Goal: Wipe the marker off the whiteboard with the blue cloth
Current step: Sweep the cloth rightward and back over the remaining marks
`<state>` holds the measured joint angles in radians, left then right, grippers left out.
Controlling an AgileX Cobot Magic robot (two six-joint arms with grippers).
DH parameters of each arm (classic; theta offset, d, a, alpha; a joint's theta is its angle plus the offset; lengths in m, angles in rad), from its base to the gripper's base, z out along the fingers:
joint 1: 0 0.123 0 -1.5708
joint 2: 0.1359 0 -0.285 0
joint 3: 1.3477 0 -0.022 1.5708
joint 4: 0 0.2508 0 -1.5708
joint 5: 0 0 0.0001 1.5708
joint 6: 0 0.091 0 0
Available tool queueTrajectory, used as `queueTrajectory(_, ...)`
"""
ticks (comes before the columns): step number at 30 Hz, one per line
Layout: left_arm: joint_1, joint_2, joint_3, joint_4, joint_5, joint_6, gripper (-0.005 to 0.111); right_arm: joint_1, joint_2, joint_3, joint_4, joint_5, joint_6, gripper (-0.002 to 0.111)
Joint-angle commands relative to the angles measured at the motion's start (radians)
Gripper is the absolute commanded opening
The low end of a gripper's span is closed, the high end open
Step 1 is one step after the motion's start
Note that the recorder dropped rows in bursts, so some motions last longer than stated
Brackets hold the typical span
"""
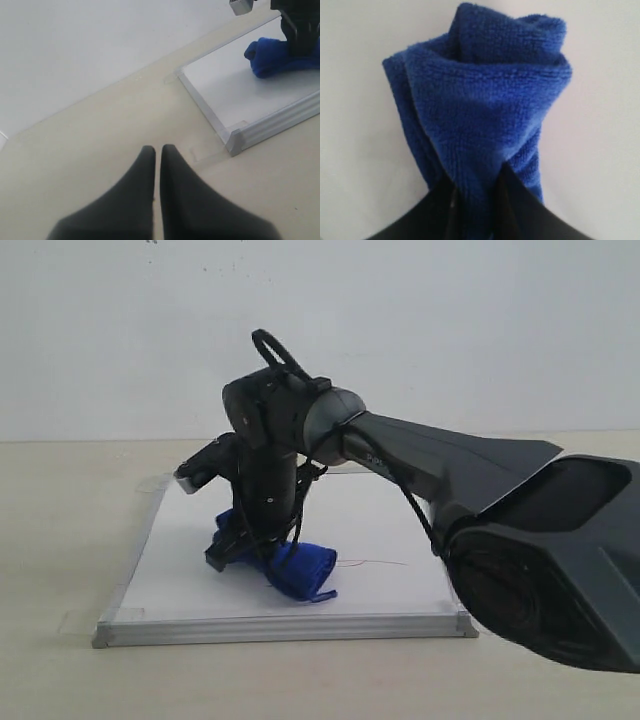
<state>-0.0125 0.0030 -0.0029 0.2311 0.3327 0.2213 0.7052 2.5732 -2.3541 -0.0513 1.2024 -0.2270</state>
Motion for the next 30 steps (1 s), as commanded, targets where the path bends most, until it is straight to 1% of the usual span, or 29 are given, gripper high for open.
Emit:
queueTrajectory(1,0.002,-0.003,0.003,-0.002,-0.003,0.005,0.004,-0.086,0.005,0.005,-0.207,0.019,0.154,0.0)
queueTrajectory(3,0.002,-0.003,0.003,-0.002,-0.003,0.005,0.004,-0.155,0.005,0.005,-0.143,0.019,0.197,0.0)
queueTrajectory(5,0.002,-0.003,0.003,-0.002,-0.003,0.005,0.004,-0.178,0.005,0.005,-0.025,0.019,0.197,0.0)
queueTrajectory(6,0.002,-0.003,0.003,-0.002,-0.003,0.005,0.004,-0.178,0.005,0.005,0.03,0.019,0.179,0.0)
queueTrajectory(7,0.002,-0.003,0.003,-0.002,-0.003,0.005,0.004,-0.159,0.005,0.005,0.14,0.019,0.12,0.0)
queueTrajectory(8,0.002,-0.003,0.003,-0.002,-0.003,0.005,0.004,-0.142,0.005,0.005,0.184,0.019,0.09,0.0)
queueTrajectory(9,0.002,-0.003,0.003,-0.002,-0.003,0.005,0.004,-0.096,0.005,0.005,0.213,0.019,0.059,0.0)
queueTrajectory(11,0.002,-0.003,0.003,-0.002,-0.003,0.005,0.004,-0.026,0.005,0.005,0.202,0.019,0.057,0.0)
queueTrajectory(13,0.002,-0.003,0.003,-0.002,-0.003,0.005,0.004,0.012,0.002,0.005,0.196,0.019,0.036,0.0)
queueTrajectory(14,0.002,-0.003,0.003,-0.002,-0.003,0.005,0.004,0.035,-0.002,0.005,0.157,0.019,0.033,0.0)
queueTrajectory(16,0.002,-0.003,0.003,-0.002,-0.003,0.005,0.004,0.044,-0.005,0.005,0.095,0.019,0.033,0.0)
queueTrajectory(18,0.002,-0.003,0.003,-0.002,-0.003,0.005,0.004,0.035,-0.017,0.041,-0.043,0.019,0.061,0.0)
queueTrajectory(21,0.002,-0.003,0.003,-0.002,-0.003,0.005,0.004,-0.002,-0.051,0.151,-0.164,0.019,0.121,0.0)
queueTrajectory(26,0.002,-0.003,0.003,-0.002,-0.003,0.005,0.004,-0.047,-0.11,0.31,-0.126,0.019,0.147,0.0)
queueTrajectory(30,0.002,-0.003,0.003,-0.002,-0.003,0.005,0.004,-0.018,-0.119,0.318,-0.034,0.019,0.126,0.0)
